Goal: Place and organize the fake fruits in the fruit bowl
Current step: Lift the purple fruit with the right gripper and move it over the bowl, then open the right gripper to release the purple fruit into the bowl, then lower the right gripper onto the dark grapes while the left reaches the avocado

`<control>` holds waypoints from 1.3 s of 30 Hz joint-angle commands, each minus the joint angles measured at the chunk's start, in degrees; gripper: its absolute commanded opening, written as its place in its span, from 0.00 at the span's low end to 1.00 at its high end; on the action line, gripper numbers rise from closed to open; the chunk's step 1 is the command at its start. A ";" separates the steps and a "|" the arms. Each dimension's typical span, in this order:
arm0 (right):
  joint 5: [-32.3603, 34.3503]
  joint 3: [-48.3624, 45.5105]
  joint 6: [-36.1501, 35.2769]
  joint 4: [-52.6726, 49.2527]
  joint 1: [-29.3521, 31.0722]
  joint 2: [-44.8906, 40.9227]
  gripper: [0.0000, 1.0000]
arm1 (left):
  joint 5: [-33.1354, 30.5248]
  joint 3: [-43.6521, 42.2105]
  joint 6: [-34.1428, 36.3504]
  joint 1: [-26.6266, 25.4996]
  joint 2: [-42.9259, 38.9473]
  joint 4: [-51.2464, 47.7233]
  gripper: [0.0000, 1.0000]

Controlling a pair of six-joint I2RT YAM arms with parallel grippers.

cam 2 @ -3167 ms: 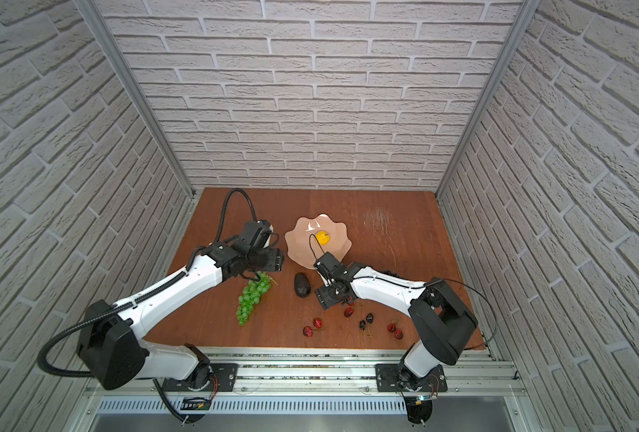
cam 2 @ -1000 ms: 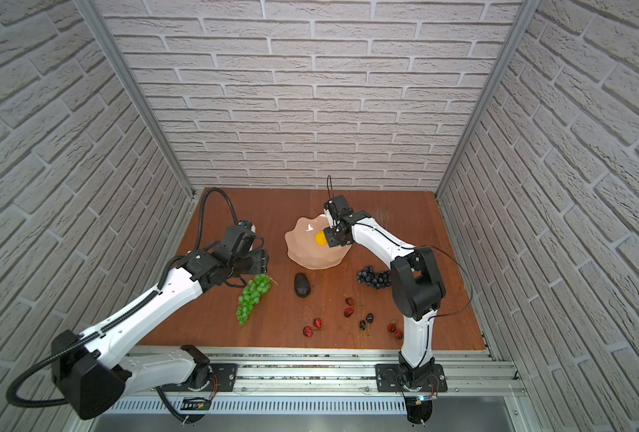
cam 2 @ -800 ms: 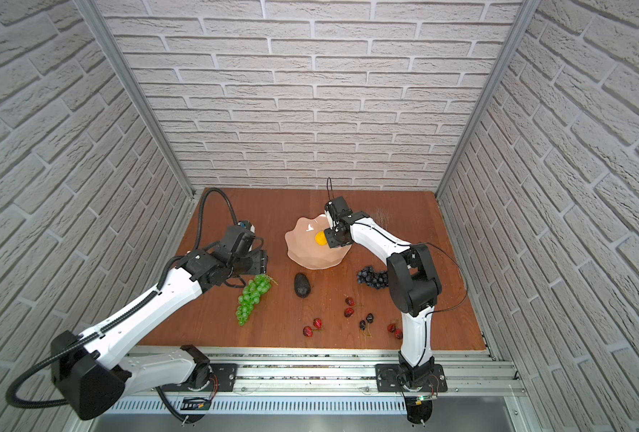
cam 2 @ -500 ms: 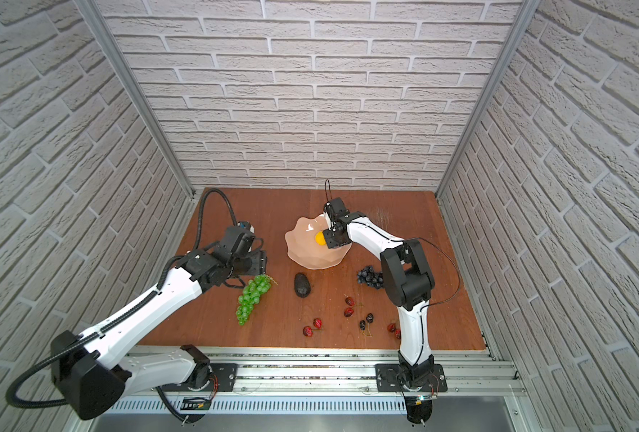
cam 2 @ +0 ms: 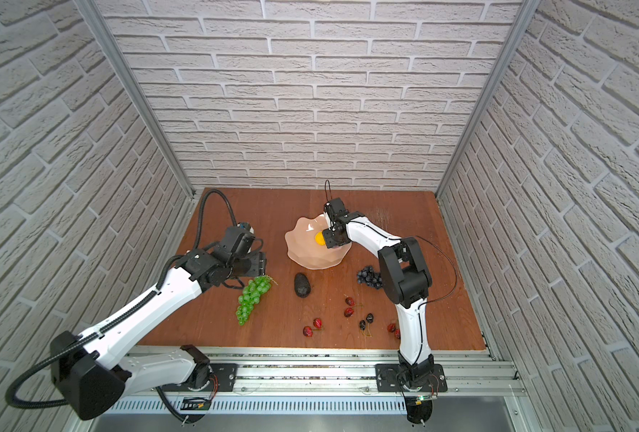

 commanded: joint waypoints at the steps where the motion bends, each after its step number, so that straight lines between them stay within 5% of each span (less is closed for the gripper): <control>1: -0.56 1.66 0.66 1.20 -0.24 1.02 0.64 | -0.01 1.93 -0.52 0.42 -0.26 -0.52 0.76; 5: -0.42 1.18 0.42 1.47 -0.24 -0.05 0.71 | 0.27 2.28 -0.37 0.33 -0.23 -0.79 0.77; 20: 0.70 -3.25 -0.16 -1.70 -0.24 -14.43 0.72 | 7.70 2.07 -0.57 0.18 2.57 0.75 0.74; 27: -5.51 -7.73 2.57 -3.69 -0.22 -21.96 0.70 | 11.30 1.97 -0.08 -1.10 6.16 4.29 0.73; 39: -3.00 -25.74 4.57 -2.72 0.44 -39.78 0.69 | 14.80 5.32 -1.57 -6.22 16.56 6.68 0.74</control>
